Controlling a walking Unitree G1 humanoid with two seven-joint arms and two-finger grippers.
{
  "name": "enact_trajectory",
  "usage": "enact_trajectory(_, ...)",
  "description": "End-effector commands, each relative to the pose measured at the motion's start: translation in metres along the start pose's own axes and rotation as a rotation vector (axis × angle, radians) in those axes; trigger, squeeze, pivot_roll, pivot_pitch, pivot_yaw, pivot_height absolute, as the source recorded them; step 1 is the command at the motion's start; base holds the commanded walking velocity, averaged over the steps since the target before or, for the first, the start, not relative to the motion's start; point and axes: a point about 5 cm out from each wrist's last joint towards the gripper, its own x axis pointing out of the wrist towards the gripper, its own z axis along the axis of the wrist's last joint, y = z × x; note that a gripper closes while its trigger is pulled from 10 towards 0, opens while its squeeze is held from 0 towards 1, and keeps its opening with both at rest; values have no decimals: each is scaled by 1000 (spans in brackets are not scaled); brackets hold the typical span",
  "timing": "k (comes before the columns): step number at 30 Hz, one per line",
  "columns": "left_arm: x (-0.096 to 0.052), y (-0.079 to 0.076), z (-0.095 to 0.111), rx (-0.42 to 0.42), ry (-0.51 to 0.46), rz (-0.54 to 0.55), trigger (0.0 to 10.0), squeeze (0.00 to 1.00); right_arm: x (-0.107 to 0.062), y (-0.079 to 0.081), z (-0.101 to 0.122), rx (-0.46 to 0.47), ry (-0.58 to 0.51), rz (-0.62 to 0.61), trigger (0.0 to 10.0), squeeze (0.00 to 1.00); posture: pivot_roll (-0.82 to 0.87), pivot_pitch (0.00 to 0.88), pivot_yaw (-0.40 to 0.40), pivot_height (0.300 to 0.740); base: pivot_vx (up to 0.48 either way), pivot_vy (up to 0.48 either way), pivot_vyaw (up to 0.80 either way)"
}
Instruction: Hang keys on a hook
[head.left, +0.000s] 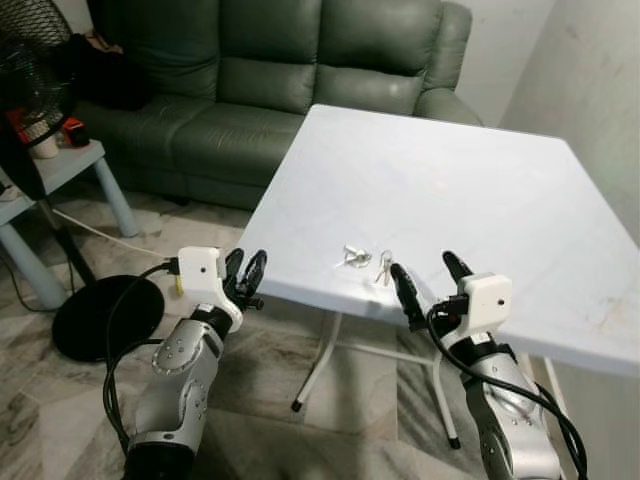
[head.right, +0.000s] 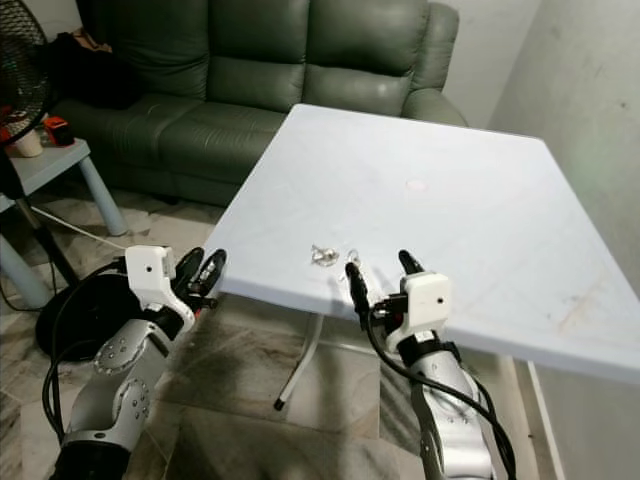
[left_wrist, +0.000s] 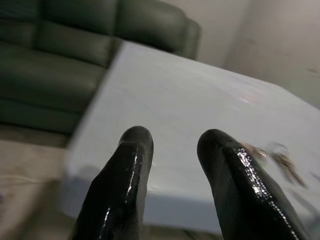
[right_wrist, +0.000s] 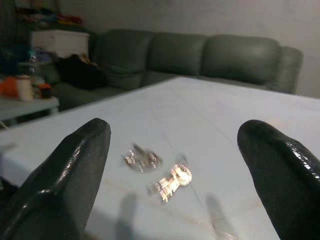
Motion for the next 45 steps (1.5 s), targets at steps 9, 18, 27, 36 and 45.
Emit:
enact_trajectory(9,1,3,3,12,-5,25,10000,0,1,-2,6,0,-16,-1,10000,0,104,12,-70,740,465,0,0)
enact_trajectory(18,0,3,0,-9,8,53,10000,0,-1,-1,5,1,-8,-1,10000,0,103,18,-70,740,414,0,0)
enact_trajectory(27,1,2,0,24,-3,76,10000,0,-3,-2,4,-2,4,3,10000,0,101,28,-70,740,0,0,0)
enact_trajectory(36,1,-1,-2,24,0,87,10000,0,-2,-3,1,-22,34,28,10000,0,103,38,-73,740,0,0,0)
enact_trajectory(45,-1,10,1,20,-12,156,10000,0,-1,-14,-1,-66,78,47,10000,0,111,56,-79,740,0,0,0)
